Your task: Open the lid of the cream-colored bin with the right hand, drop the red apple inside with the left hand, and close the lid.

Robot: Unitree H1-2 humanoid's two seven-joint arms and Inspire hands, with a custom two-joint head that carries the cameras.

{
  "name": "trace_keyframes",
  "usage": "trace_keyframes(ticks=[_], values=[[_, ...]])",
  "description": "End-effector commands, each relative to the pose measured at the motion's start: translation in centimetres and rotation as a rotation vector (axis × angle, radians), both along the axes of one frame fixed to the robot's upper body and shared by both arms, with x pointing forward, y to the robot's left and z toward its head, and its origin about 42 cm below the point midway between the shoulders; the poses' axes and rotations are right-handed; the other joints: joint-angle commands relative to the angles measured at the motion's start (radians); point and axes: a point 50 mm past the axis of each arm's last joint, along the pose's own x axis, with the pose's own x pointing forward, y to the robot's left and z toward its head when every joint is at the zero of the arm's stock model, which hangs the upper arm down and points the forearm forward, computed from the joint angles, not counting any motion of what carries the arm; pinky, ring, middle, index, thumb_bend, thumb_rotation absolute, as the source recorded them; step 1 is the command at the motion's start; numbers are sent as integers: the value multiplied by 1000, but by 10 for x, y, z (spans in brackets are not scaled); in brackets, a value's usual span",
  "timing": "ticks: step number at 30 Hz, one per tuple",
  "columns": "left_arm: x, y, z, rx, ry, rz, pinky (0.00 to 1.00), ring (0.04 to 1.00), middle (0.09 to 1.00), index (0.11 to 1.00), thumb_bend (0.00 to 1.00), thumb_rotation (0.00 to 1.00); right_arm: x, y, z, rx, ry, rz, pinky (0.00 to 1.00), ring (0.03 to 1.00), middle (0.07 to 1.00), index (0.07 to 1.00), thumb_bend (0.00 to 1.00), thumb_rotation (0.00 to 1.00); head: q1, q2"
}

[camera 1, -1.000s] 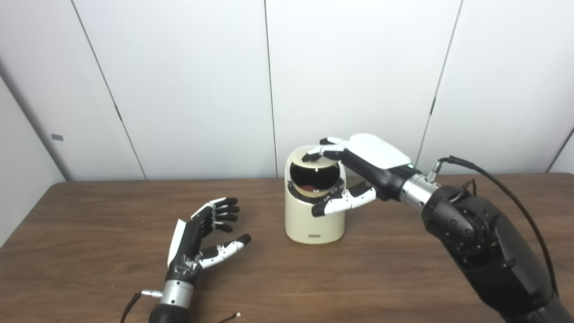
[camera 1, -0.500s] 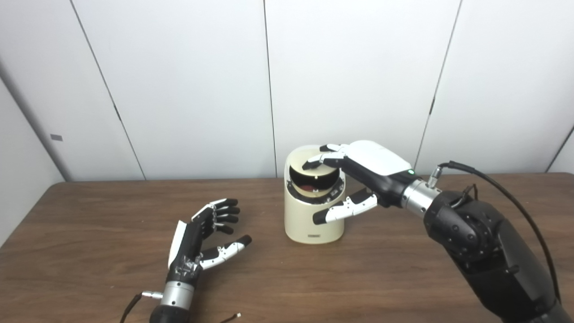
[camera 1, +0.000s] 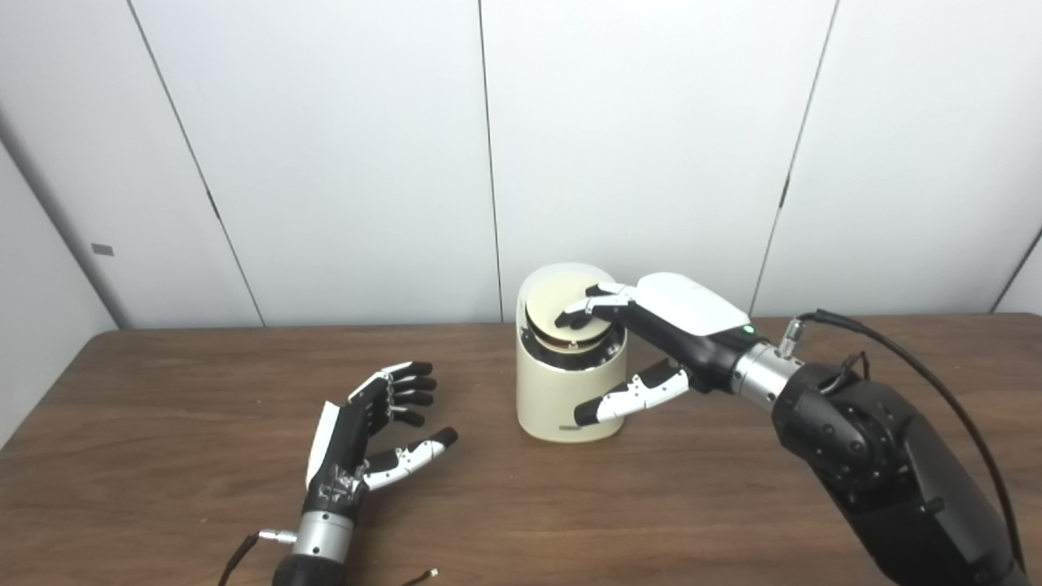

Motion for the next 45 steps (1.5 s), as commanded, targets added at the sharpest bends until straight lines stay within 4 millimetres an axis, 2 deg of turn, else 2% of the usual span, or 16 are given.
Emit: trace_keyframes(ticks=[1, 11, 17, 30, 36, 40, 45], values=[[-8, -3, -7, -26, 17, 8, 566, 665, 699, 741, 691, 39, -2, 0, 17, 10, -63, 16, 844, 936, 789, 788, 673, 662, 3, 6], [-9, -4, -7, -25, 21, 11, 565, 667, 701, 743, 691, 33, -5, -1, 11, -6, -52, 25, 841, 929, 795, 785, 674, 656, 6, 15], [-10, -6, -6, -26, 18, 10, 564, 659, 699, 743, 687, 23, -6, 2, 8, -55, -28, 29, 883, 936, 799, 795, 678, 690, 8, 19], [-11, -9, -6, -28, 15, 7, 563, 659, 700, 740, 685, 23, 2, 13, 10, -268, -10, 48, 880, 902, 813, 812, 690, 740, 16, 27], [-11, -9, -7, -29, 22, 11, 564, 657, 698, 737, 686, 25, 4, 19, 13, -376, 19, 35, 881, 913, 831, 824, 728, 754, 16, 27], [-11, -9, -7, -29, 20, 12, 567, 658, 696, 737, 687, 17, 4, 23, 13, -444, 46, 18, 919, 945, 846, 839, 750, 791, 15, 28], [-11, -9, -7, -34, 19, 11, 570, 658, 697, 735, 691, 27, 4, 25, 15, -454, 67, 19, 915, 958, 851, 846, 763, 821, 16, 28]])
